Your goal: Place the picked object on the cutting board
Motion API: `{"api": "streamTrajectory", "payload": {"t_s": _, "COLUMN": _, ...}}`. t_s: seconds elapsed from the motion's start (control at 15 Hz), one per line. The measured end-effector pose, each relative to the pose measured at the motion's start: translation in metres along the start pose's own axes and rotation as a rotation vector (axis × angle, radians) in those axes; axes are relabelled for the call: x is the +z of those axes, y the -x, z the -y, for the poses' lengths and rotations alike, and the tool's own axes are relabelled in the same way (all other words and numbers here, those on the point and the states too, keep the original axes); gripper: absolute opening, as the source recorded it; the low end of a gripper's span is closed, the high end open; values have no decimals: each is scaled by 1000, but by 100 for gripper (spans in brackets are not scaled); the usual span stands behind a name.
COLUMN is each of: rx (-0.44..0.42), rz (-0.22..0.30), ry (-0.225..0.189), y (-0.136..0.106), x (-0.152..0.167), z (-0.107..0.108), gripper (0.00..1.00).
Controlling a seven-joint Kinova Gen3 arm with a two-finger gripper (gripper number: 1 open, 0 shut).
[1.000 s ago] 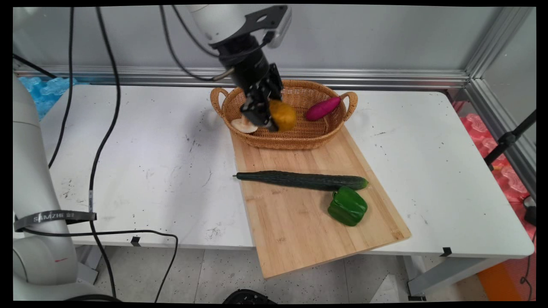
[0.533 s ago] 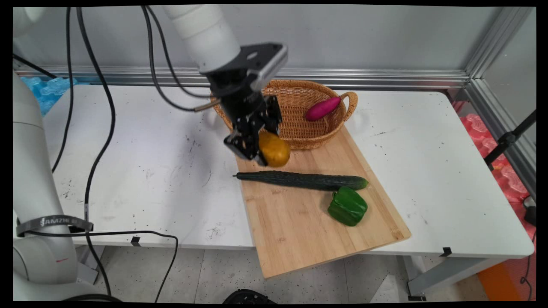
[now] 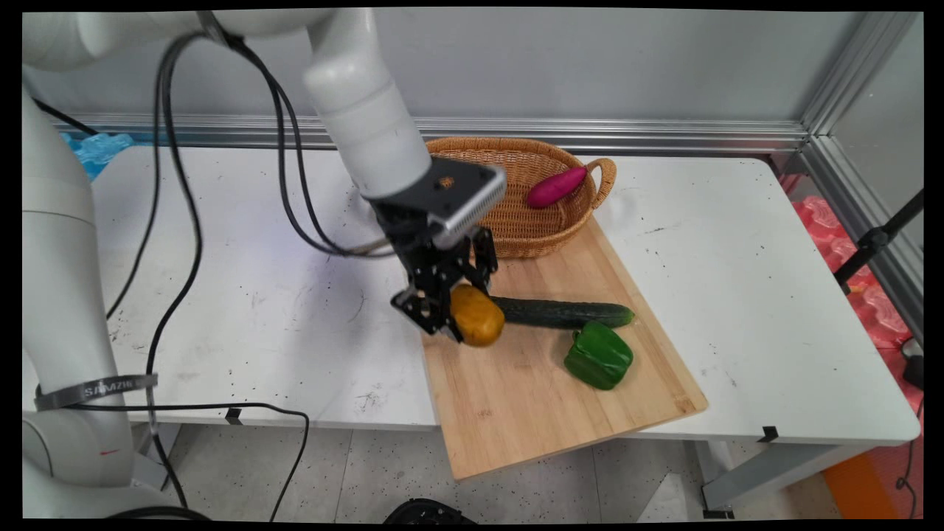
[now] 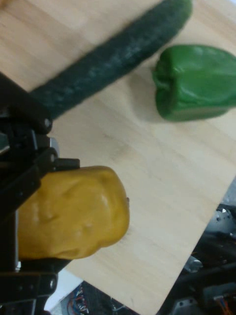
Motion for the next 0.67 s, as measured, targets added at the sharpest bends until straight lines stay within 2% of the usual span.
{"api": "streamTrajectory", "payload": {"t_s": 0.67, "rx": 86, "rz": 26, "ry": 23, "y": -10, "x": 81, "z": -3, "gripper": 0}}
